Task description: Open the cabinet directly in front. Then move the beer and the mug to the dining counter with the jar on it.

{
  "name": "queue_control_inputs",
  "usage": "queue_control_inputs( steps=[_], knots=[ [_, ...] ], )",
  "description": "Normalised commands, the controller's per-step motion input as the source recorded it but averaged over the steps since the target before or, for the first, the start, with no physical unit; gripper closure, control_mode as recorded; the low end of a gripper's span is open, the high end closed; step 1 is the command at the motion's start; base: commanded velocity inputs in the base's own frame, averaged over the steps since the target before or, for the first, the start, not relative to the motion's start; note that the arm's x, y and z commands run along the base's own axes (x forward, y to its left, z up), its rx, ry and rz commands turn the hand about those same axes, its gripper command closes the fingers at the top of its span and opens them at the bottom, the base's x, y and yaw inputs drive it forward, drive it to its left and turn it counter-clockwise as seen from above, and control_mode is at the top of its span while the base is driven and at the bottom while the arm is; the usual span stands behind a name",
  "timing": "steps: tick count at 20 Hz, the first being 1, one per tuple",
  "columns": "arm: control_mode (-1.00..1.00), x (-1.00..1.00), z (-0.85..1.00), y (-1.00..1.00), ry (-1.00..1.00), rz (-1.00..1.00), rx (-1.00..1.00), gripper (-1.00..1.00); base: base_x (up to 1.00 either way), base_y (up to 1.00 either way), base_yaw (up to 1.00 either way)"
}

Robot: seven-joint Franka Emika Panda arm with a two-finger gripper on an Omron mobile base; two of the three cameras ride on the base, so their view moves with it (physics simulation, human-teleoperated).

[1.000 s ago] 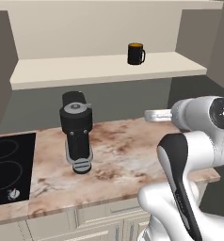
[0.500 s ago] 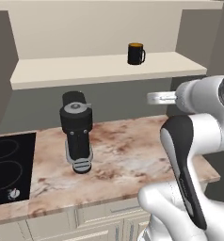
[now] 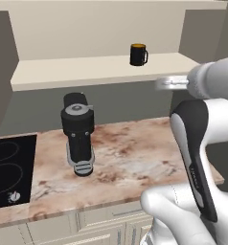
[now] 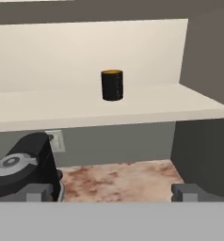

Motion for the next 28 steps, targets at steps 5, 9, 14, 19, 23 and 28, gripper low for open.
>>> queue_control_inputs(
  steps=[5,9,14,19,23,28],
  knots=[
    [-1.0,-0.06,0.05,-0.26,-0.03,0.0,0.0,-1.0,0.0,0.0,0.0],
    [-1.0,0.0,0.0,-0.2,-0.01,0.0,0.0,-1.0,0.0,0.0,0.0],
    [-1.0,0.05,0.14,-0.07,0.0,0.0,-0.02,-1.0,0.0,0.0,0.0],
    [-1.0,0.0,0.36,0.0,0.0,0.0,0.0,-1.0,0.0,0.0,0.0],
    [-1.0,0.0,0.13,0.0,0.0,0.0,0.0,-1.0,0.0,0.0,0.0],
    [-1.0,0.0,0.0,-0.06,0.01,0.0,0.01,-1.0,0.0,0.0,0.0]
  ],
)
